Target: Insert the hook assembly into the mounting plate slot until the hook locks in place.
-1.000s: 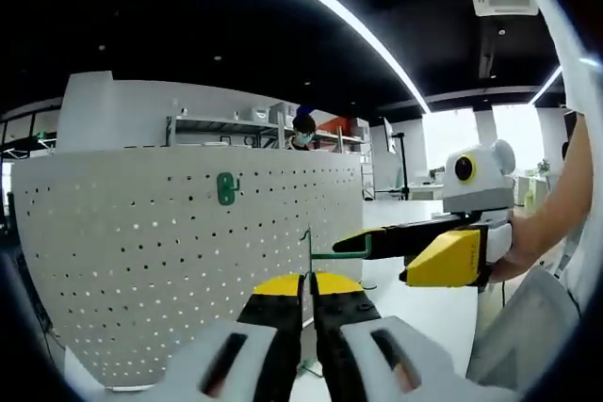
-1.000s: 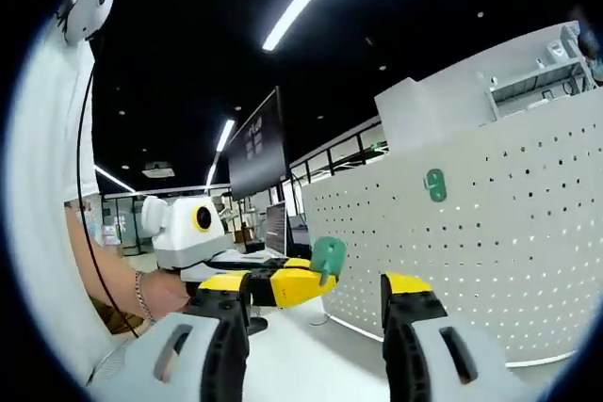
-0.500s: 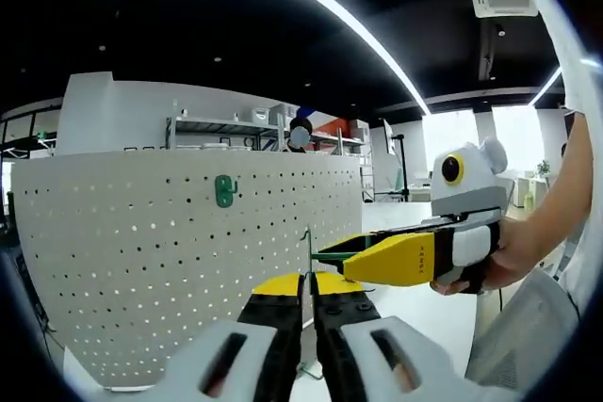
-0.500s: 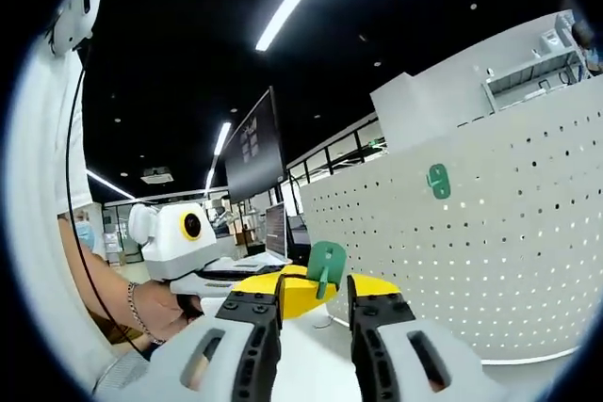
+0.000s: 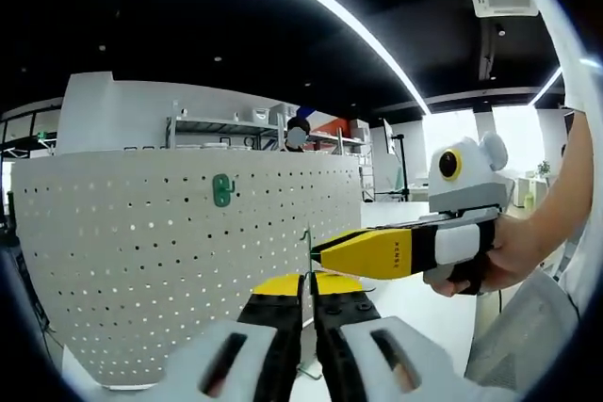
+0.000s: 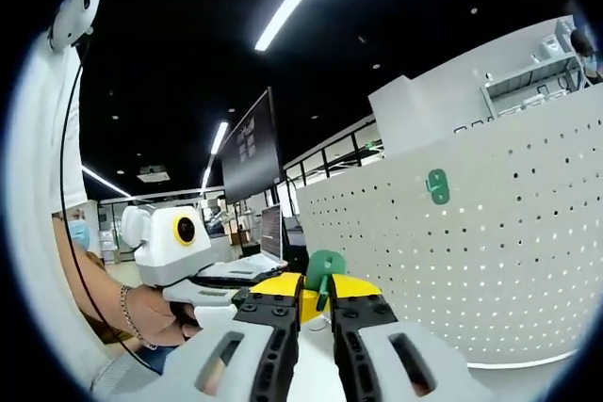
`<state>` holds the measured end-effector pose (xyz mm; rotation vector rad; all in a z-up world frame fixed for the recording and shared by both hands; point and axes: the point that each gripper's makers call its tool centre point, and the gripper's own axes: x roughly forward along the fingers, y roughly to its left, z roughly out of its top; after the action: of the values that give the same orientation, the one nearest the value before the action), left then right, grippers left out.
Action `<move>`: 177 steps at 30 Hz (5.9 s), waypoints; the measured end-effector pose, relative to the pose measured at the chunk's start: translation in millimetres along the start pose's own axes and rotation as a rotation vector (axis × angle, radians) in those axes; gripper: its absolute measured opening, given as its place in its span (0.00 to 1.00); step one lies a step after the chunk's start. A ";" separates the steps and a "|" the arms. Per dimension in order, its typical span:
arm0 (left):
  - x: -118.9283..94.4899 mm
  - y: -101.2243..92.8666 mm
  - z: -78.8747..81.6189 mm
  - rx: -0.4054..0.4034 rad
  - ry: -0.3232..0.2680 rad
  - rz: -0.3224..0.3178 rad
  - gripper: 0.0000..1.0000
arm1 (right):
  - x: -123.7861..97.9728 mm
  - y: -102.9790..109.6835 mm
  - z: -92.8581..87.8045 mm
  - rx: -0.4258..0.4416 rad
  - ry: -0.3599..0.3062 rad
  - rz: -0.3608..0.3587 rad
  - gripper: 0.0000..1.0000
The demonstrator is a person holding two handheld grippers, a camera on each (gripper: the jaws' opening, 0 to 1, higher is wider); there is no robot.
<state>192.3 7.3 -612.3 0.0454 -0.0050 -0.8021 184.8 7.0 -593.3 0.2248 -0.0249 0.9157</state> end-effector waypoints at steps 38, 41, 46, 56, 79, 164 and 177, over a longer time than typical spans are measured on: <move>2.6 -6.4 -2.9 0.018 0.020 0.003 0.20 | -2.2 -5.2 -1.0 0.049 0.012 -0.057 0.00; 4.8 -8.5 -7.0 0.021 0.037 -0.004 0.31 | -2.1 -4.3 -0.4 0.048 0.012 -0.055 0.00; 6.3 -7.0 -9.4 0.019 0.048 0.005 0.47 | -2.1 -3.7 -0.5 0.047 0.013 -0.049 0.00; 8.8 -9.5 -16.4 0.018 0.073 -0.003 0.68 | -1.0 -2.8 -0.9 0.049 0.016 -0.044 0.00; 5.1 -5.4 -25.4 -0.004 0.092 0.010 0.68 | -3.2 -19.9 6.0 -0.174 0.065 -0.160 0.00; -67.5 -10.2 -133.7 -0.071 0.316 0.039 0.71 | 13.2 -144.2 62.8 -0.191 0.018 -0.533 0.00; -69.1 -8.6 -134.4 -0.069 0.320 0.047 0.70 | 27.0 -163.0 70.9 -0.231 -0.016 -0.583 0.01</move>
<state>141.0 56.2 -746.0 0.1078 0.3232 -0.7406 335.0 -82.1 -550.7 0.0173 -0.0751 0.3254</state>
